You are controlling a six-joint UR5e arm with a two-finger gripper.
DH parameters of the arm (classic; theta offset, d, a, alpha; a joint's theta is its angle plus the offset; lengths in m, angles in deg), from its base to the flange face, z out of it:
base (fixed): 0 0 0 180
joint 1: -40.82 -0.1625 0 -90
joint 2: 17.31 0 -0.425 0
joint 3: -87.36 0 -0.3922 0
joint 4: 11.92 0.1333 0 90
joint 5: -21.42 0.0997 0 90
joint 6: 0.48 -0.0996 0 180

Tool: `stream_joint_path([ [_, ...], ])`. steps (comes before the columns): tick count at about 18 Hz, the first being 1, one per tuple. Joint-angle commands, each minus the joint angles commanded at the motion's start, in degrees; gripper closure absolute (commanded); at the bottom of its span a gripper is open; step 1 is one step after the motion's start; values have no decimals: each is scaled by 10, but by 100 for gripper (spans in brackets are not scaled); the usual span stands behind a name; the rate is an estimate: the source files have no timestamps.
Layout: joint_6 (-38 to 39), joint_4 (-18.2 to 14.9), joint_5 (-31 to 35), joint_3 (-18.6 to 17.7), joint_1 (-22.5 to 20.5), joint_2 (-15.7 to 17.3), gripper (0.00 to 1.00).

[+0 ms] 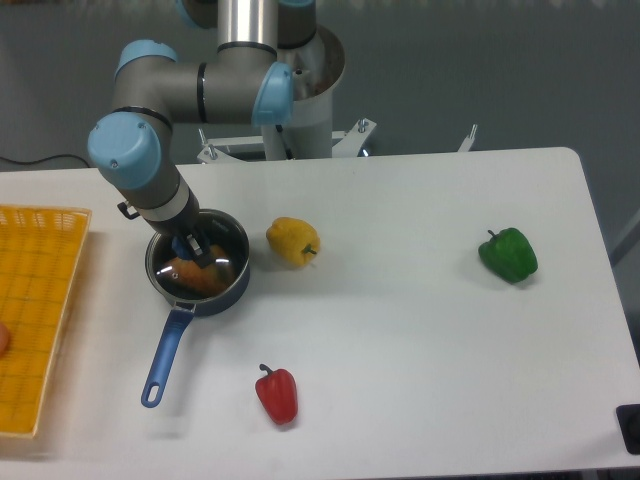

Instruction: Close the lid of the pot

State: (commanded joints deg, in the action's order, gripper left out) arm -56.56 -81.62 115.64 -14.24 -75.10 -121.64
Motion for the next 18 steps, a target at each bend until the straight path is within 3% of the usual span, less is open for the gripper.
stream_joint_path([
  [15,-1,-1,0,-4,2,2,42],
  [18,-1,-1,0,-5,6,1,39],
])
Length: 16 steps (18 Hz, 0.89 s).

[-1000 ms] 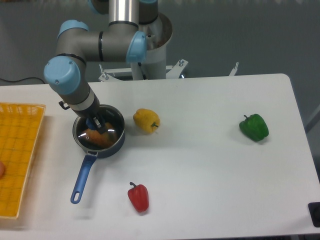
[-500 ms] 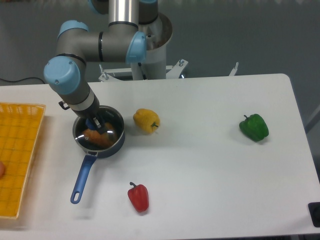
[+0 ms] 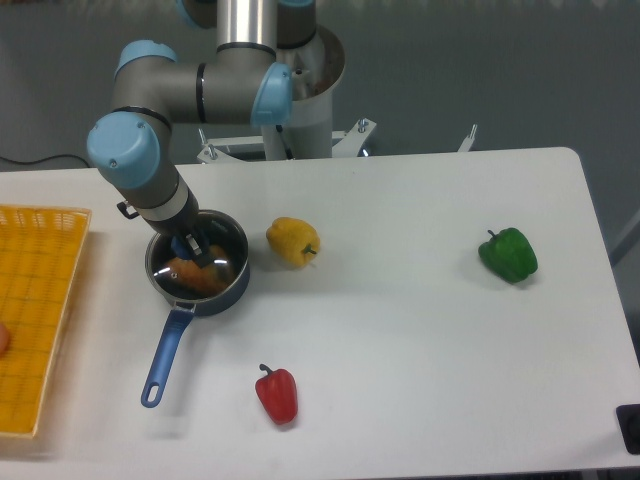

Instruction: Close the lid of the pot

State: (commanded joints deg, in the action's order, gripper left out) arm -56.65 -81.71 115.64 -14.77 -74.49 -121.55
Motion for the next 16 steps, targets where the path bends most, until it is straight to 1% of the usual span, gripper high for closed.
stream_joint_path([
  [3,1,0,0,0,0,-1,35],
  [5,0,0,-1,1,0,0,23],
  [8,-3,0,0,1,0,1,21],
  [15,-4,0,5,4,-3,2,19],
  [16,-4,-1,6,7,-3,3,12],
])
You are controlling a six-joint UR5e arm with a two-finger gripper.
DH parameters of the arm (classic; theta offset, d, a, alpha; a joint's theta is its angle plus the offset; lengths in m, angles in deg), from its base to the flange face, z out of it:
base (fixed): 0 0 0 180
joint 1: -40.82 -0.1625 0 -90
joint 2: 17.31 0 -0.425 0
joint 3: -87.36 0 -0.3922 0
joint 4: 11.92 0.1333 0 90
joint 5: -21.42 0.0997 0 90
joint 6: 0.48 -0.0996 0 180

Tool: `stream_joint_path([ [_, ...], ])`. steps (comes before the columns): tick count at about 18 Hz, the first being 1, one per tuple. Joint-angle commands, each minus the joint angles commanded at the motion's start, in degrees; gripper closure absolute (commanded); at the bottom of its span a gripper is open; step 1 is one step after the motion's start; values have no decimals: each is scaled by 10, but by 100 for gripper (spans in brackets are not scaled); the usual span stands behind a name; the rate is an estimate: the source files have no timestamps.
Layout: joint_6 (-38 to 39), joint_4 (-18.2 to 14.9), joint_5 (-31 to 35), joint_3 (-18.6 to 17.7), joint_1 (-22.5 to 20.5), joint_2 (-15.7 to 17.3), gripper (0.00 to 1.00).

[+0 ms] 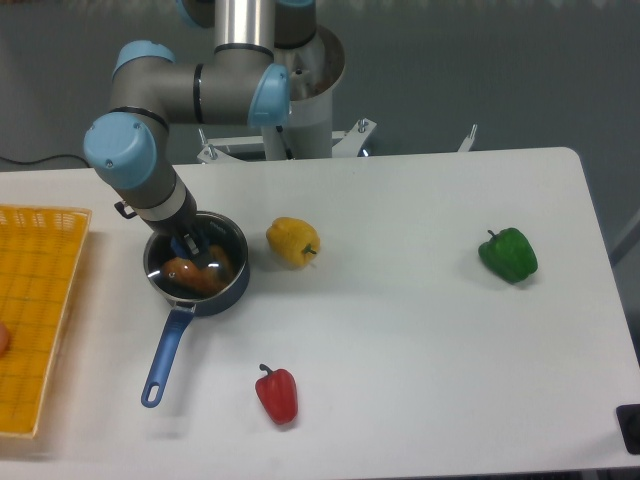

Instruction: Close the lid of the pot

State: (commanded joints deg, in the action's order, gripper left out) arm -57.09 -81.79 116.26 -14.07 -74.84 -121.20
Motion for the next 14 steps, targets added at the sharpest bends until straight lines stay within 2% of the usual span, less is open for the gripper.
stream_joint_path([
  [1,2,1,2,4,0,1,1],
  [7,0,-4,1,45,-31,9,0],
  [12,-3,0,-6,59,-87,13,0],
  [14,-24,-3,-7,57,-117,26,0],
])
